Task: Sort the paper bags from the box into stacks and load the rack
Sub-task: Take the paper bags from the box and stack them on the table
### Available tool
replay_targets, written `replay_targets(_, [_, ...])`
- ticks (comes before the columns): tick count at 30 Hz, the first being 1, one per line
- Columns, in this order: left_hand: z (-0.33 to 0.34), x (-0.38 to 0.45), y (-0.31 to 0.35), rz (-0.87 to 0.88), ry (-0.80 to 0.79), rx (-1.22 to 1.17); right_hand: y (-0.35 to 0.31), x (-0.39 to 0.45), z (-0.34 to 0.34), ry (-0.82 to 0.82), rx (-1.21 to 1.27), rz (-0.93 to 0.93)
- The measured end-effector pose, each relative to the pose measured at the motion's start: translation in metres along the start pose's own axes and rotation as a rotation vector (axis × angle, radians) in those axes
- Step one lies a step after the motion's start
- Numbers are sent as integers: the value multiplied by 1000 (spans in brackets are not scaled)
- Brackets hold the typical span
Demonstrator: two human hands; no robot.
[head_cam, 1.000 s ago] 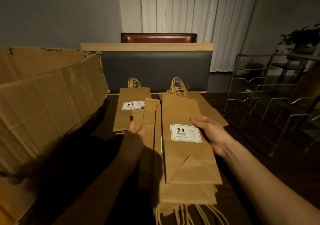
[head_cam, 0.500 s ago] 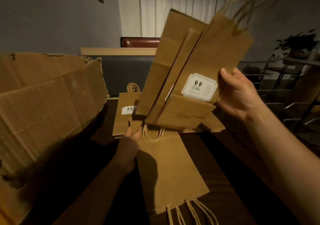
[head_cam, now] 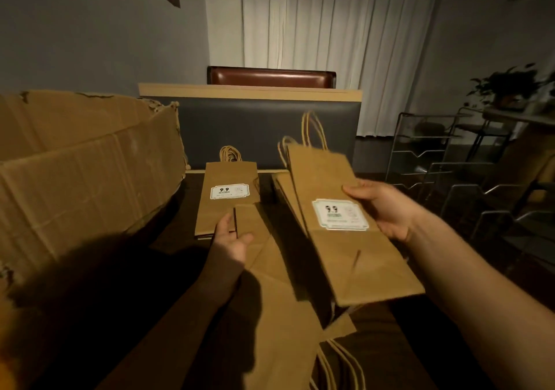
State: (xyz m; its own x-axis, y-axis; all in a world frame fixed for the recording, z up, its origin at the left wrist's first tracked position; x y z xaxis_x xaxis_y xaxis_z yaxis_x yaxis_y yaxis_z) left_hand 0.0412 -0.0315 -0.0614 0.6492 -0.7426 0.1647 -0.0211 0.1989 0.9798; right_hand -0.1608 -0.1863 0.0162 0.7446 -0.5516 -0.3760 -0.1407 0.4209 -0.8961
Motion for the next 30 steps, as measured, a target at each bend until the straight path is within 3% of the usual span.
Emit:
replay_targets(3, [7, -9, 4, 150, -118, 367, 30, 12, -11, 164, 29, 119])
replay_targets(7, [4, -20, 35, 461, -139, 994, 54, 21, -21, 288, 48, 108])
replay_targets(10, [6, -32, 29, 190, -391, 1201, 66, 26, -21, 253, 191, 104])
replay_targets(13, [11, -47, 20, 14, -474, 1292, 64, 24, -28, 278, 267, 61])
replay_targets(17, [12, -52, 24, 18, -393, 1323, 62, 14, -28, 292, 266, 61])
replay_targets(23, [9, -55, 24, -63, -335, 1143, 64, 1, -30, 291, 279, 98])
replay_targets(27, [9, -55, 26, -91, -315, 986, 68, -7, -29, 268, 320, 137])
replay_targets(30, [2, -53, 50, -161, -301, 727, 70, -13, -32, 270, 347, 166])
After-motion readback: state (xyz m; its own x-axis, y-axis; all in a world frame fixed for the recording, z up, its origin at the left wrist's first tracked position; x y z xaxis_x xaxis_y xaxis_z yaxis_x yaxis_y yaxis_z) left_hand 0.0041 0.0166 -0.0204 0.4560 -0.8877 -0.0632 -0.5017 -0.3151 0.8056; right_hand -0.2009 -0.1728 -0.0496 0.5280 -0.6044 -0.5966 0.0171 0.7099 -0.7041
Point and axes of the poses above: each hand's wrist, its own x-axis towards the middle knuckle, its own z-axis out of the palm, y = z × x, the point moved 7 cm from there along x, towards the middle knuckle, and after that the axes turned 12 degrees about z, right-handed, at the moved point
